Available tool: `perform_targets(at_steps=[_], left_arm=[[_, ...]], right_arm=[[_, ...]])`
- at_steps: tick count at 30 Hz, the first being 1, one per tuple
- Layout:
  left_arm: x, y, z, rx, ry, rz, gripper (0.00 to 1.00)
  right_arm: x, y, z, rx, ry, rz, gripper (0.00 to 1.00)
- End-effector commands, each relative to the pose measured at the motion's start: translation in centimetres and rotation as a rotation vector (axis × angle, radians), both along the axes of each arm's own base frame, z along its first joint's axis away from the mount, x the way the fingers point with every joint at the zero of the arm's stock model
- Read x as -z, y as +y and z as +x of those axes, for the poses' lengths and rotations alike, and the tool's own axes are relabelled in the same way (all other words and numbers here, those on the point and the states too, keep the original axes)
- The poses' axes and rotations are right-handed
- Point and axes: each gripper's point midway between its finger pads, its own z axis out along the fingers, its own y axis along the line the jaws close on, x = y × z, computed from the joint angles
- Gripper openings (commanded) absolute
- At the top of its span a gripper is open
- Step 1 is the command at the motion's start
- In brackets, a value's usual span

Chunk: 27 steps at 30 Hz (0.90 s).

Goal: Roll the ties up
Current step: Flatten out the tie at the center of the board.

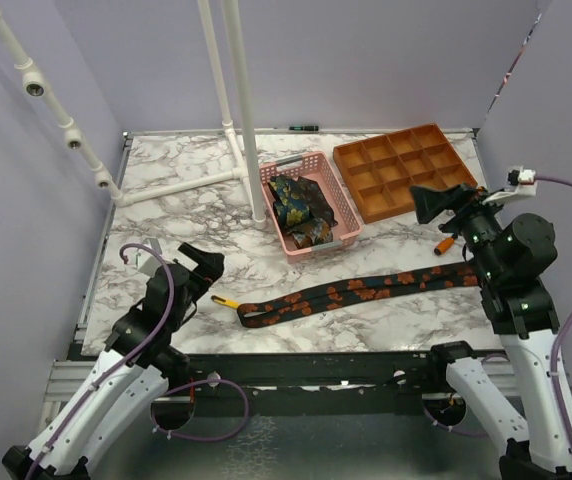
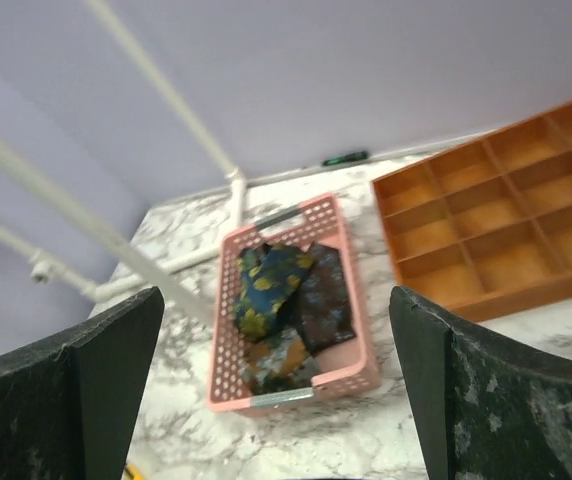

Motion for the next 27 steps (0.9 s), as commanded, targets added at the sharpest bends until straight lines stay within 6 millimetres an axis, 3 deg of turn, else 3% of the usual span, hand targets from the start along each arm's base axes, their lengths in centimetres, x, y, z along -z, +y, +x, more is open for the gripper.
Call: perform_targets(at_steps=[1, 5, 7, 9, 11, 13, 16, 19, 21, 23, 27], left_arm=[[-1.2, 2.5, -0.3, -0.126, -0.044, -0.003, 0.99], [-1.6, 2.0, -1.2, -0.087, -0.095, -0.084, 0.99], [-1.1, 0.9, -1.5, -0.039, -0.079, -0.116, 0.99], [0.1, -0.9, -1.6, 0.052, 0.003, -0.089, 0.99], [2.0, -2.5, -1.9, 0.151, 0.133, -0.021, 0.99], [2.8, -3.5, -2.2, 0.215, 0.200, 0.029, 0.98], [2.5, -4.1, -2.6, 0.222, 0.192, 0.029, 0.98], [3.9, -4.5, -3.4, 0.235, 0.223, 0.023, 0.97], [6.1, -4.8, -4.3, 0.257, 0.294, 0.047, 0.97], [7.2, -5.4, -4.6, 0.281, 0.322, 0.073, 0.97], [6.5, -5.2, -3.7, 0.272, 0.272, 0.162, 0.97]], right_arm=[[3.3, 6.6, -0.3, -0.308, 0.123, -0.058, 1.00], [7.1, 13.6, -2.0, -0.403, 0.196, -0.188, 0.99], [10.2, 17.0, -3.3, -0.425, 0.250, -0.271, 1.00], [13.6, 18.8, -4.0, -0.438, 0.332, -0.273, 0.99], [18.0, 18.9, -4.5, -0.431, 0.407, -0.262, 0.96], [20.7, 18.9, -5.1, -0.439, 0.448, -0.222, 0.89], [24.6, 17.7, -6.0, -0.393, 0.547, -0.219, 0.75], [27.9, 16.3, -6.8, -0.342, 0.630, -0.226, 0.69], [29.4, 15.6, -7.0, -0.302, 0.667, -0.229, 0.69], [30.1, 15.5, -7.0, -0.288, 0.683, -0.235, 0.70], [30.6, 15.5, -6.4, -0.251, 0.698, -0.248, 0.73]])
